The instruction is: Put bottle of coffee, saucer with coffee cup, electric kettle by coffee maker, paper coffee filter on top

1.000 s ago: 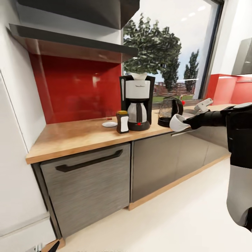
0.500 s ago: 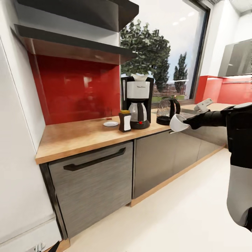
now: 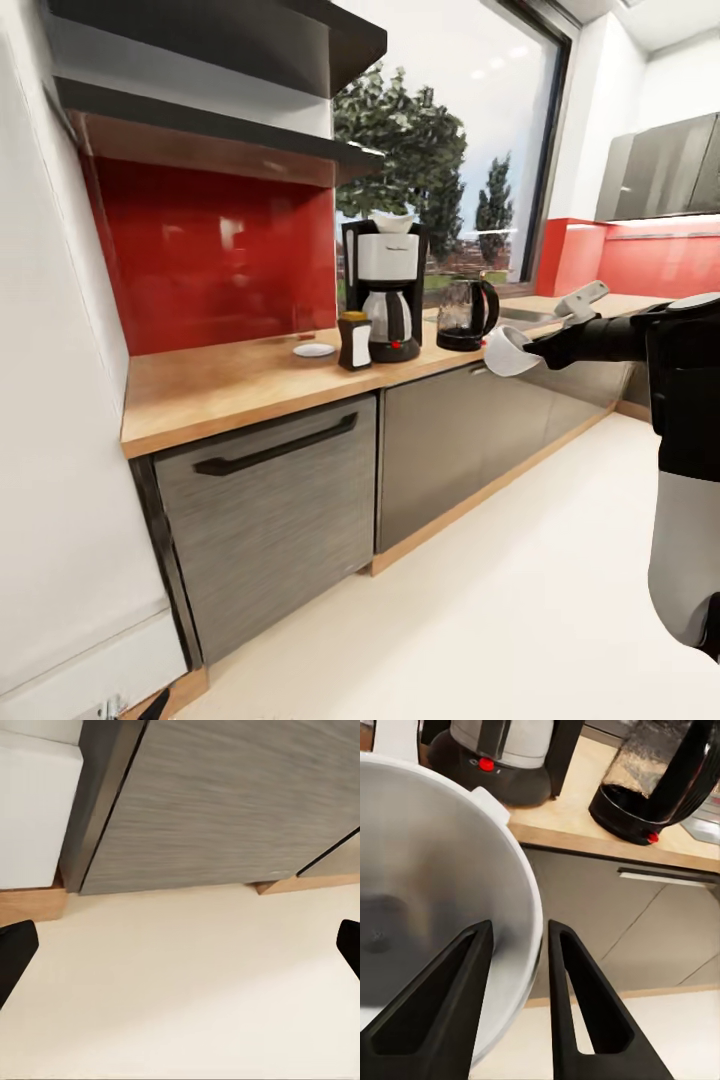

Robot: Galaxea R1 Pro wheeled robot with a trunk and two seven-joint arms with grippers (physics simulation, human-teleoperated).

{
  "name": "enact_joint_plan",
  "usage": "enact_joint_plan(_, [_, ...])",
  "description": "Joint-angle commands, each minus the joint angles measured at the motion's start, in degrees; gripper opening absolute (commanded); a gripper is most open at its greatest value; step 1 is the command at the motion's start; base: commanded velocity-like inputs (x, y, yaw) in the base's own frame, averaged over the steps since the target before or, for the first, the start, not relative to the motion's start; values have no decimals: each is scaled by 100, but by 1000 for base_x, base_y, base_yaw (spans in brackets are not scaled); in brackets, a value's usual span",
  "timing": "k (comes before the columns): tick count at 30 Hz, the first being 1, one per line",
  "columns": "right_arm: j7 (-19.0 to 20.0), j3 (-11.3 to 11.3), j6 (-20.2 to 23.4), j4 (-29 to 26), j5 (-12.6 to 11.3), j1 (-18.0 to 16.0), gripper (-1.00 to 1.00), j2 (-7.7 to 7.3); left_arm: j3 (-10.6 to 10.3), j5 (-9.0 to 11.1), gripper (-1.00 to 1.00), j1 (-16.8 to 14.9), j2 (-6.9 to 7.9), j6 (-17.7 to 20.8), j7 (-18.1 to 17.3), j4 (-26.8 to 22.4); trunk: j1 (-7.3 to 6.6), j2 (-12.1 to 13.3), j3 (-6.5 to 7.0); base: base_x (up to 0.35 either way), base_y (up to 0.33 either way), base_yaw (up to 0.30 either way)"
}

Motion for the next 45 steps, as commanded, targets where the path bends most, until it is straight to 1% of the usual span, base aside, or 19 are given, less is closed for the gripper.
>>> enact_joint_plan(1, [66,1,44,-5,51,-7,-100,1,-2,44,100,0,1,1,-22,1,-3,-3,-5,-259,193,12])
enact_joint_plan(5, [66,2,44,-5,51,-7,-100,7,-2,44,100,0,1,1,-21,1,-3,-3,-5,-177,119,130])
enact_joint_plan(12, [66,4,46,-5,51,-7,-100,9,-2,44,100,0,1,2,-21,1,-3,-3,-6,-31,21,245])
enact_joint_plan(22, [66,5,45,-5,51,-7,-100,9,-2,44,100,0,1,6,-15,8,-3,-3,-53,-2,49,219])
enact_joint_plan(30, [66,5,41,-5,51,-7,-100,9,-2,44,100,0,1,2,-16,10,-3,-3,-99,-32,273,152])
enact_joint_plan(45, [83,3,41,-5,46,-7,-100,11,-2,44,100,0,1,4,-16,10,-3,-3,-106,-104,305,11])
